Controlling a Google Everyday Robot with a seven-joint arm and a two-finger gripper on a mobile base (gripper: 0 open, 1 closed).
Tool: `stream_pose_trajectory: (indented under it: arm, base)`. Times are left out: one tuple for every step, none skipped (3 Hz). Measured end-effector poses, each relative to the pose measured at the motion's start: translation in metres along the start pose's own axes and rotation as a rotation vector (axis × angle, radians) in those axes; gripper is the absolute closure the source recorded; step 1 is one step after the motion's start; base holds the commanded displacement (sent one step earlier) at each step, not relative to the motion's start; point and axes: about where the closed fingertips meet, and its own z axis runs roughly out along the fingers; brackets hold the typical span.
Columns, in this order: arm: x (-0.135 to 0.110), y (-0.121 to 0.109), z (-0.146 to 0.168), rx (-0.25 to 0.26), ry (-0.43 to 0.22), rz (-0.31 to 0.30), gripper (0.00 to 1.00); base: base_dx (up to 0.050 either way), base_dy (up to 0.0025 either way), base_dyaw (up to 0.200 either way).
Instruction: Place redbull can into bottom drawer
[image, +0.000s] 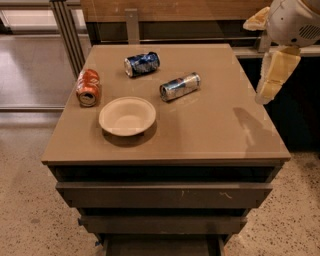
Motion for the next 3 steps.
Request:
stream_pose_trajectory:
  arm:
    - [-0.018,-0.041,0.019,0.023,-0.071,-0.090,0.00]
    - [-0.045,-0.073,0.052,-0.009,-0.155,-0.163,0.00]
    - [-0.074,-0.087,0.100,-0.093,-0.219,-0.213,0.00]
  base:
    - [0.000,0.00000,0.000]
    - [0.000,0.00000,0.000]
    - [0.000,0.00000,0.000]
